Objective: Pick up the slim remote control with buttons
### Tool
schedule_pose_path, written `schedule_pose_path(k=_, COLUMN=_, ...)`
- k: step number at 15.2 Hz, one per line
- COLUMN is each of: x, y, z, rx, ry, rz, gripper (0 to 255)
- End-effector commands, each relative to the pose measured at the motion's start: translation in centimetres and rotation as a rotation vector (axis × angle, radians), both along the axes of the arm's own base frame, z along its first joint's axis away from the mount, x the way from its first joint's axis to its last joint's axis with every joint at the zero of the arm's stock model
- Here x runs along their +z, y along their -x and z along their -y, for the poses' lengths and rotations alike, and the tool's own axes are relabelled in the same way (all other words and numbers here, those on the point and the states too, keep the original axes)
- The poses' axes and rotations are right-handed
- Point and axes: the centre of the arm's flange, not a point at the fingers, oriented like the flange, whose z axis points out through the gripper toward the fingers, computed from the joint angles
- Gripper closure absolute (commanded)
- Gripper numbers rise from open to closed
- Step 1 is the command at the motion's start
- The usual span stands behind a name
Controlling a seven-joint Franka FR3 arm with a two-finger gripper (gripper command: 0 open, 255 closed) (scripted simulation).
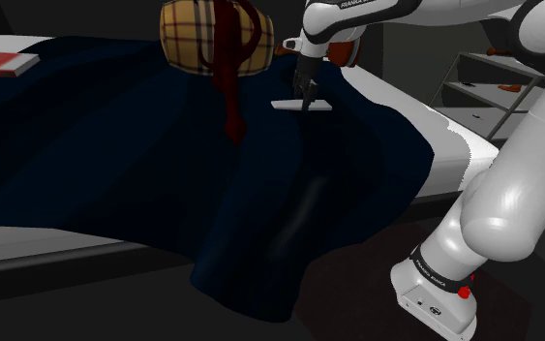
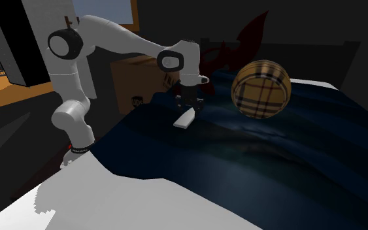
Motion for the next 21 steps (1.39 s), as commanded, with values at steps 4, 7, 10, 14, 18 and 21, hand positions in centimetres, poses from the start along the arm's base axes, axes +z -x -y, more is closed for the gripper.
schedule_pose_path(k=4, x=-0.1, y=0.0, z=0.0, rx=0.000, ry=0.000, rz=-0.001, gripper=255)
schedule_pose_path(k=7, x=1.0, y=0.0, z=0.0, rx=0.000, ry=0.000, rz=-0.001, gripper=255)
schedule_pose_path(k=10, x=2.6, y=0.0, z=0.0, rx=0.000, ry=0.000, rz=-0.001, gripper=255)
schedule_pose_path(k=14, x=4.7, y=0.0, z=0.0, rx=0.000, ry=0.000, rz=-0.001, gripper=255)
schedule_pose_path(k=18, x=6.8, y=0.0, z=0.0, rx=0.000, ry=0.000, rz=-0.001, gripper=255)
schedule_pose_path(k=21, x=7.9, y=0.0, z=0.0, rx=0.000, ry=0.000, rz=-0.001, gripper=255)
